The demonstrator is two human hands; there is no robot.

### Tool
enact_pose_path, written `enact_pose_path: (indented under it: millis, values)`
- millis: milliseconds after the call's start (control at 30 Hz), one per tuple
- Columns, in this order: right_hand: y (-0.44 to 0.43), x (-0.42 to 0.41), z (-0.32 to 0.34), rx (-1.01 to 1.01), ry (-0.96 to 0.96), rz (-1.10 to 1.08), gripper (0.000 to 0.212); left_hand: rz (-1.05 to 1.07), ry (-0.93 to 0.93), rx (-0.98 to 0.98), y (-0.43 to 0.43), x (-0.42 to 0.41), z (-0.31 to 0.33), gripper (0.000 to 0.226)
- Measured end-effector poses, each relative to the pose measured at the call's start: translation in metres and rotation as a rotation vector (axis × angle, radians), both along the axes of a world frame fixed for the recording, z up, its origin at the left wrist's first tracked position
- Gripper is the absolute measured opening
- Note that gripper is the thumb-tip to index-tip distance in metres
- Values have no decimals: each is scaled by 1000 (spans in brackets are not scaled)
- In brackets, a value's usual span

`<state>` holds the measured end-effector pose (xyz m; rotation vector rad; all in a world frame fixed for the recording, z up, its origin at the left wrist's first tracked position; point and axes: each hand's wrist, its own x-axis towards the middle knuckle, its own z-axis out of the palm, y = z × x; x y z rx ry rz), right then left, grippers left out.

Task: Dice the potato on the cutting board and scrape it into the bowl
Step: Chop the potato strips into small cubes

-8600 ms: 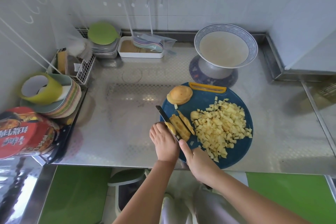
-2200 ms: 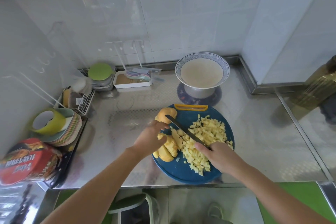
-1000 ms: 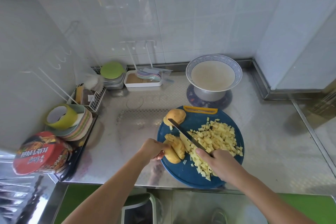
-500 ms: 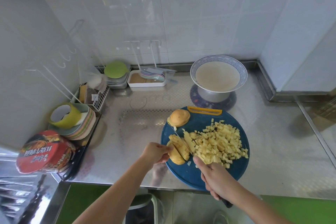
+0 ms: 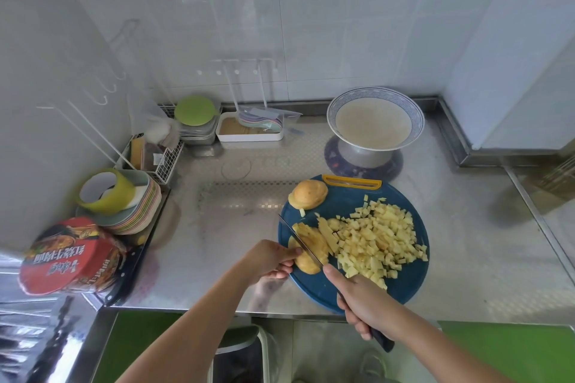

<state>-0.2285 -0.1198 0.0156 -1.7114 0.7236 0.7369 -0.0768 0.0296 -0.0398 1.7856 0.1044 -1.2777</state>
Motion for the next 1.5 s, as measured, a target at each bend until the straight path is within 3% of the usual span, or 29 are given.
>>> enact_pose_path:
  millis: [367, 700, 833, 933, 1100, 1200, 1333, 1500]
  values:
    - [21, 3, 3, -12, 92, -91, 65, -165, -67, 69, 0, 18, -2, 35]
    - [32, 9, 5, -40, 143, -128, 66, -140, -40, -8, 4, 24, -13, 31]
    - [34, 12, 7, -45, 186, -95, 64, -167, -5, -51, 7, 27, -14, 27]
    - [31, 15, 7, -20, 220, 4, 51, -199, 145, -144, 8, 29, -18, 37]
    - [30, 18, -2, -29, 166, -32, 46, -163, 210, -223, 9, 34, -28, 46]
    - [33, 11, -19, -63, 69, -165, 57, -124, 191, -202, 11, 34, -32, 45]
    - [48, 19, -32, -78, 150, -290, 62, -105, 206, -202, 12, 35, -34, 48]
    - [44, 11, -52, -126, 84, -239, 56, -112, 240, -202, 11, 37, -31, 48]
